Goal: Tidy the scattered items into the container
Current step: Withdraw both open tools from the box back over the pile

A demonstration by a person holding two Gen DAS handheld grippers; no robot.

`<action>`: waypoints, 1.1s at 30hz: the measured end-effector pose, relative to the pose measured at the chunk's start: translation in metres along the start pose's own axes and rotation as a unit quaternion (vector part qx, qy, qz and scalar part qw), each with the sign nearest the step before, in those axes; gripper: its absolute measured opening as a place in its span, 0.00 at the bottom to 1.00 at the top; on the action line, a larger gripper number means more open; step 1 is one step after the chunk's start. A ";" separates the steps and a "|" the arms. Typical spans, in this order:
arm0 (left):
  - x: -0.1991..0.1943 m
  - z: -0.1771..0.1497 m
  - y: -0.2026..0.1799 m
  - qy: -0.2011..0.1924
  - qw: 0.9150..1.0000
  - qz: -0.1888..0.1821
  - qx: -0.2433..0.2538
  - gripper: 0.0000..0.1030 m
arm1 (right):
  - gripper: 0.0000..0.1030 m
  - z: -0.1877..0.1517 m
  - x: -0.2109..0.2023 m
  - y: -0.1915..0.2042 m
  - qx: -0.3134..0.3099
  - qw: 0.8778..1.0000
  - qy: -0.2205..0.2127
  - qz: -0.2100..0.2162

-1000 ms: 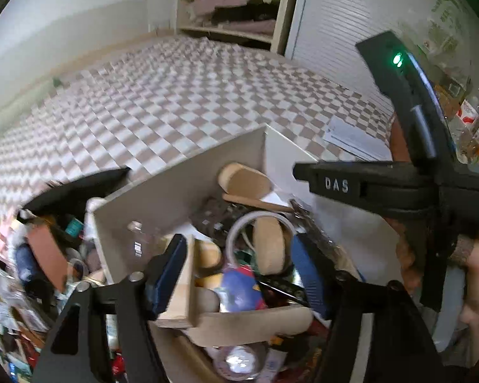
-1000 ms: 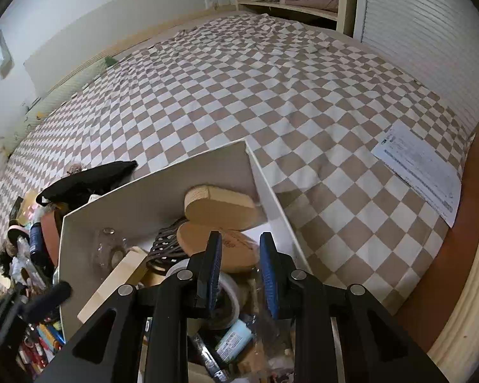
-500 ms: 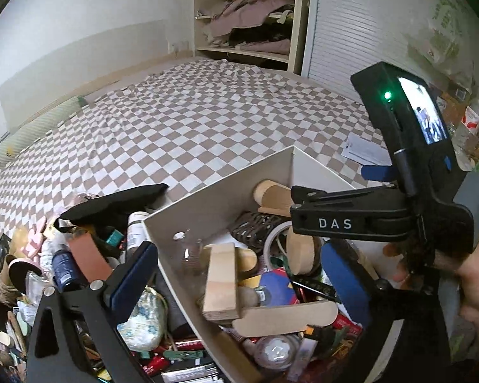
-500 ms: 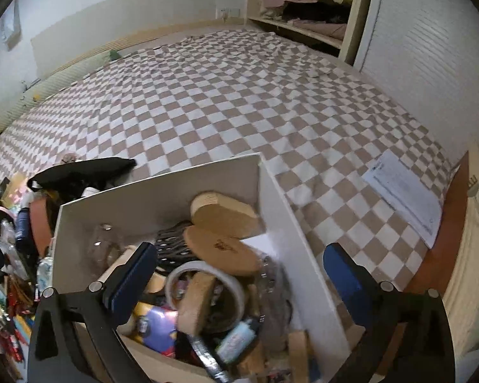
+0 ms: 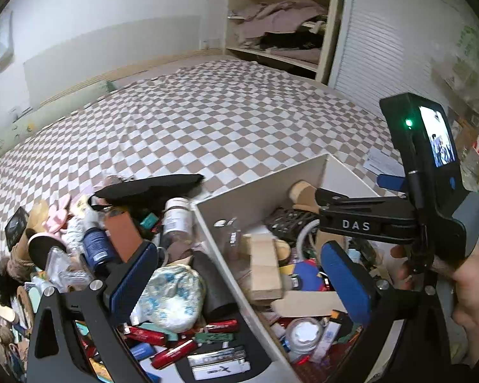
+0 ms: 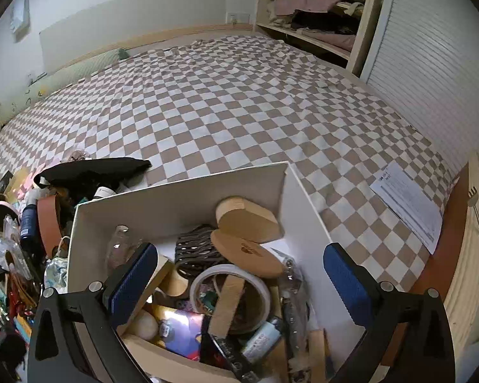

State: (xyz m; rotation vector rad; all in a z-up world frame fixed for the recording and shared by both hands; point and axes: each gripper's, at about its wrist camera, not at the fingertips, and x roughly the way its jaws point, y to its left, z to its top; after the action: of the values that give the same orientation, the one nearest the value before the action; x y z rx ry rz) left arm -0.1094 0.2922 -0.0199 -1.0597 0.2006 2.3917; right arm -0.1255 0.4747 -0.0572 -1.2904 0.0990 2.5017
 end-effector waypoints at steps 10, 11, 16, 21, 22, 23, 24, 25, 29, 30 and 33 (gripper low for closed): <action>-0.019 -0.008 0.048 -0.003 0.999 0.030 -0.042 1.00 | 1.00 0.002 -0.009 0.042 -0.031 0.999 -0.006 0.008; -0.022 -0.009 0.052 -0.004 0.998 0.033 -0.046 1.00 | 1.00 0.002 -0.010 0.046 -0.033 0.999 -0.008 0.009; -0.034 -0.013 0.077 -0.007 0.997 0.047 -0.064 1.00 | 1.00 0.006 -0.016 0.065 -0.044 0.999 -0.019 0.016; -0.049 -0.020 0.107 -0.011 0.993 0.067 -0.093 1.00 | 1.00 0.010 -0.026 0.084 -0.054 0.997 -0.039 0.027; -0.051 -0.021 0.113 -0.012 0.993 0.070 -0.099 1.00 | 1.00 0.010 -0.028 0.088 -0.055 0.997 -0.042 0.029; -0.053 -0.022 0.119 -0.013 0.992 0.075 -0.105 1.00 | 1.00 0.011 -0.030 0.092 -0.057 0.997 -0.045 0.031; -0.056 -0.023 0.126 -0.015 0.991 0.081 -0.110 1.00 | 1.00 0.012 -0.031 0.096 -0.058 0.997 -0.047 0.035; -0.059 -0.024 0.132 -0.016 0.989 0.087 -0.115 1.00 | 1.00 0.012 -0.033 0.100 -0.060 0.996 -0.048 0.039; -0.072 -0.030 0.154 -0.024 0.985 0.105 -0.134 1.00 | 1.00 0.014 -0.040 0.114 -0.056 0.995 -0.062 0.059; -0.075 -0.031 0.159 -0.027 0.984 0.107 -0.137 1.00 | 1.00 0.014 -0.043 0.116 -0.050 0.994 -0.071 0.063; -0.085 -0.036 0.172 -0.039 0.981 0.131 -0.139 1.00 | 1.00 0.016 -0.053 0.124 -0.036 0.991 -0.097 0.079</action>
State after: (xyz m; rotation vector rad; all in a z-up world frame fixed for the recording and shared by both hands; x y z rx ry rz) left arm -0.1256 0.0990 0.0047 -1.1184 -0.0272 2.7550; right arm -0.1491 0.3474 -0.0157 -1.0964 0.0682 2.7755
